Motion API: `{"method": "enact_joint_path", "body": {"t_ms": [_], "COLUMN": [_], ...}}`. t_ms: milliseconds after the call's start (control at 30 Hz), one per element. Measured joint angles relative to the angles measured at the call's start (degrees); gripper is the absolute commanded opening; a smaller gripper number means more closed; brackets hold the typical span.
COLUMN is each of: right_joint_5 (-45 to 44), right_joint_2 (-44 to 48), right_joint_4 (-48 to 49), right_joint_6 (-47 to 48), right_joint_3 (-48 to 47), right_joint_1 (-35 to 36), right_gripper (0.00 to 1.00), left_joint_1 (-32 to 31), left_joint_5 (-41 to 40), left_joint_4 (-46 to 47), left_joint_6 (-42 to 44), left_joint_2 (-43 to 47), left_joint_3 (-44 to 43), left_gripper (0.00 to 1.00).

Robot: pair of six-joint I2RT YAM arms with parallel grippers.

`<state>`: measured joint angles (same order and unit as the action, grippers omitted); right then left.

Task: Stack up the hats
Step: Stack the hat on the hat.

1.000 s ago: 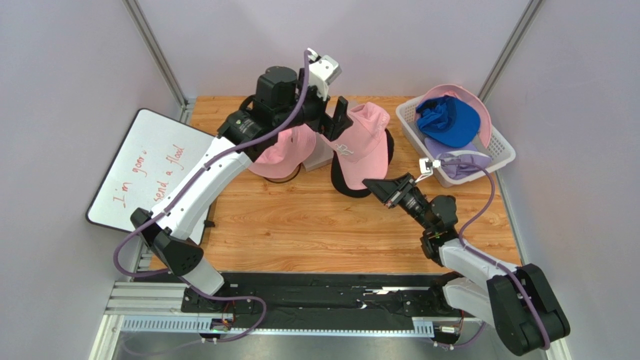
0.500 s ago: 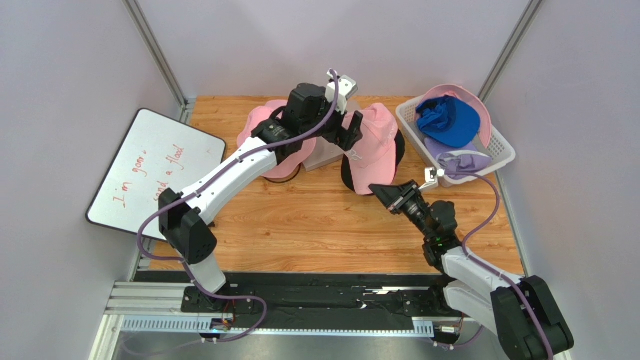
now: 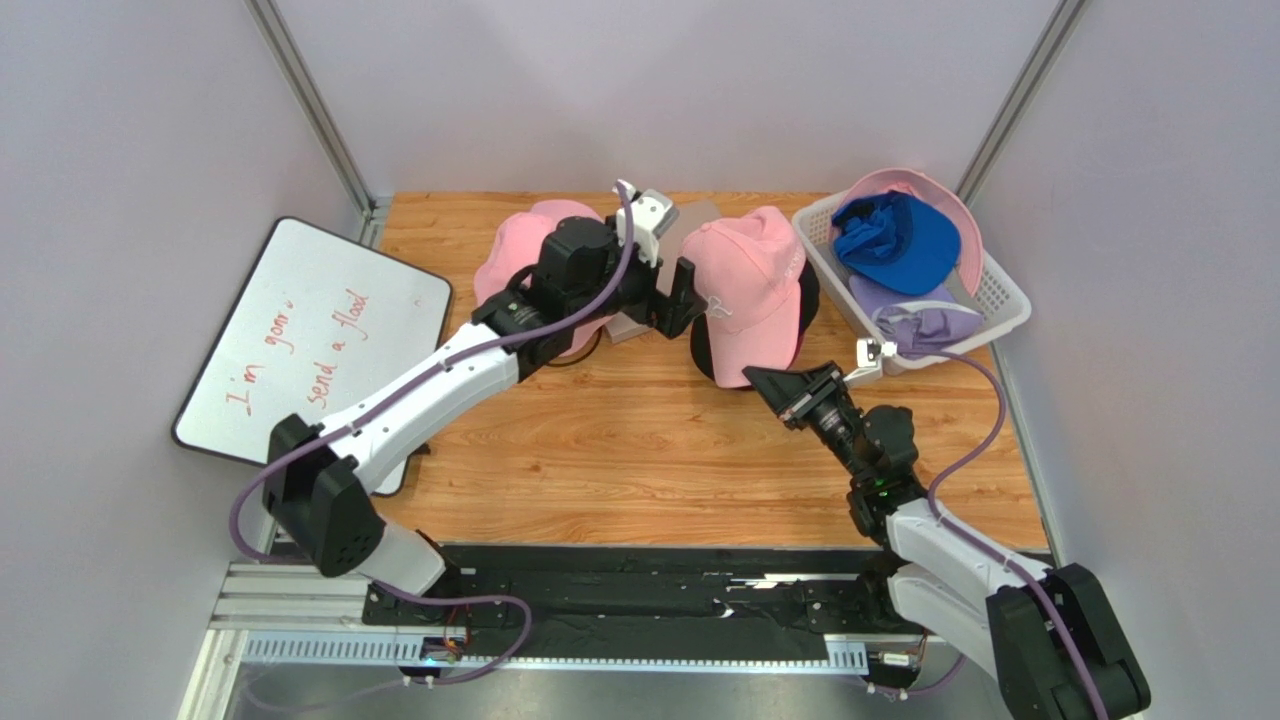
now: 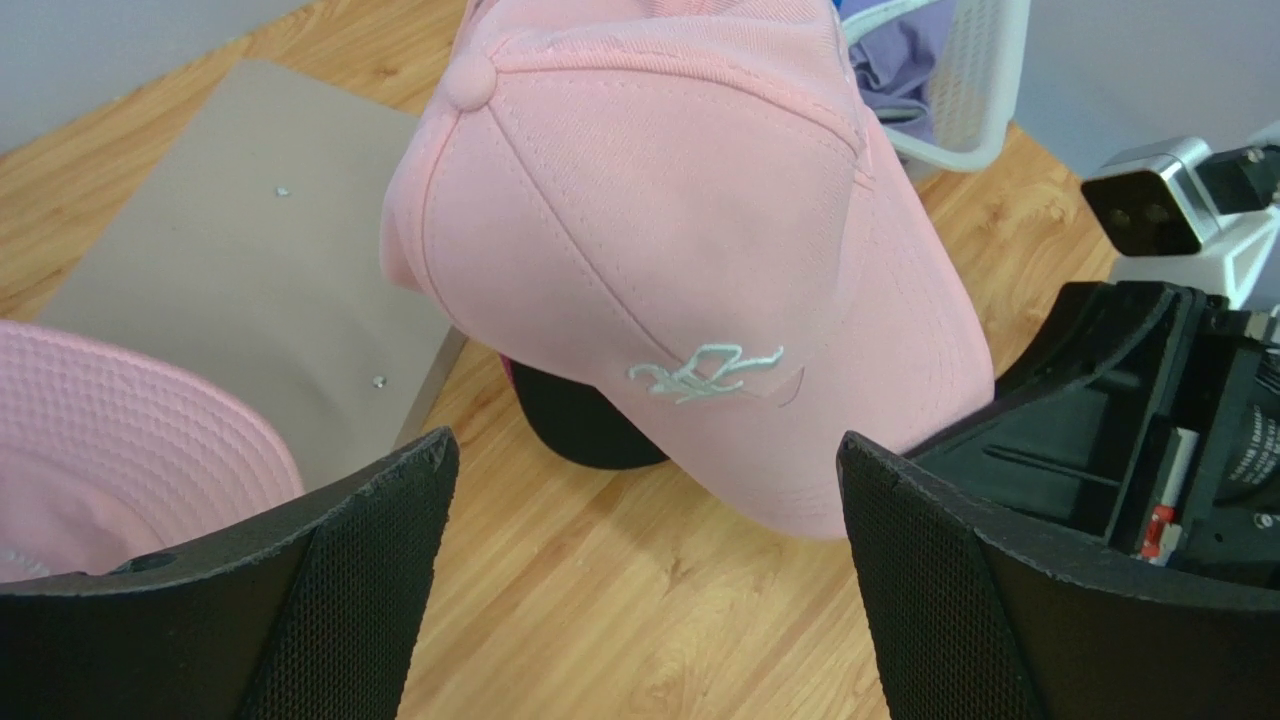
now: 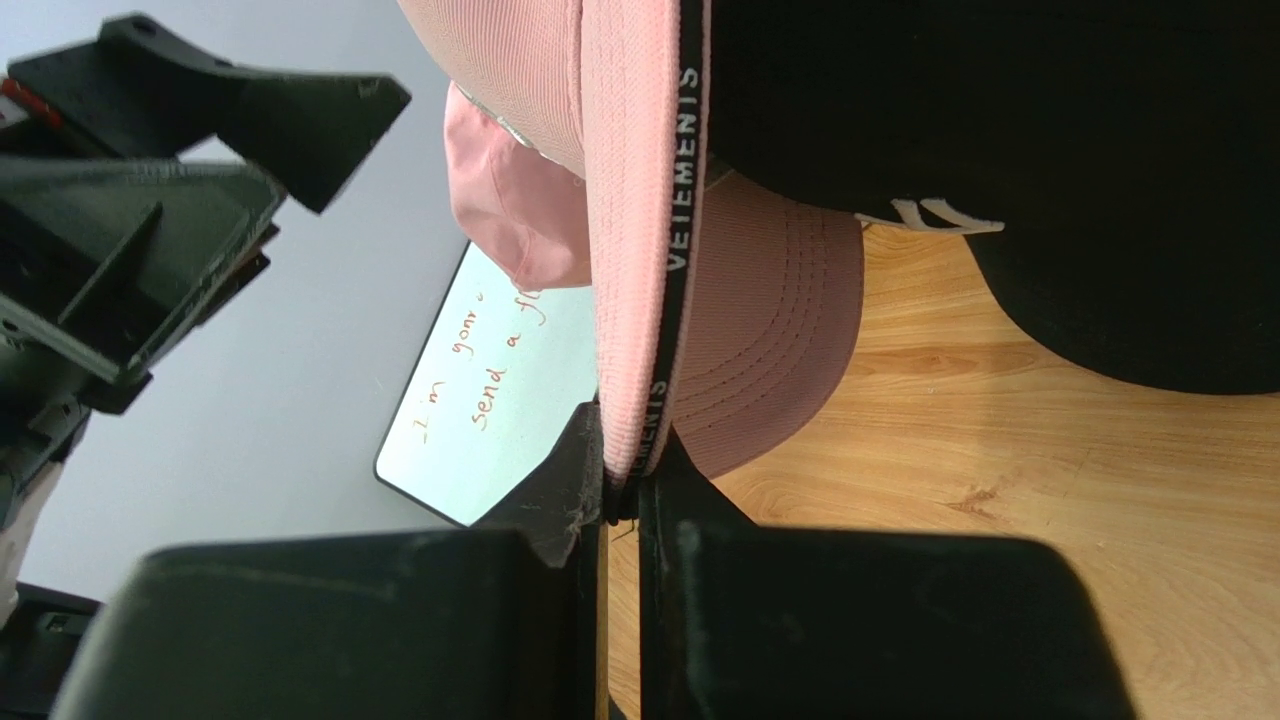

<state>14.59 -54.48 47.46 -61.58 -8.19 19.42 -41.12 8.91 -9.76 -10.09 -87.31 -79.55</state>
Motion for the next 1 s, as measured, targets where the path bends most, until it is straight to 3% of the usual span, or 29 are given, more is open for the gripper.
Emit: {"method": "enact_joint_path", "body": {"t_ms": [333, 733, 1000], "right_joint_5": [-1.73, -5.16, -8.24], "right_joint_2": [2.27, 4.72, 7.63], "right_joint_4": [-0.07, 0.52, 0.35], "right_joint_6": [-1.88, -6.43, -8.0], "right_joint_3": [0.52, 1.84, 2.97], "right_joint_1": [0.0, 0.0, 0.0], "right_gripper": [0.0, 0.0, 0.0], "left_joint_1": [-0.02, -1.11, -3.74], "left_joint_5": [2.12, 5.66, 10.43], "left_joint_4": [10.95, 19.37, 30.18], "left_joint_6": [-2.49, -4.63, -11.34], "left_joint_2": [13.29, 11.32, 5.97], "left_joint_3": [18.49, 26.8, 29.09], "left_gripper": [1.0, 1.0, 1.0]}}
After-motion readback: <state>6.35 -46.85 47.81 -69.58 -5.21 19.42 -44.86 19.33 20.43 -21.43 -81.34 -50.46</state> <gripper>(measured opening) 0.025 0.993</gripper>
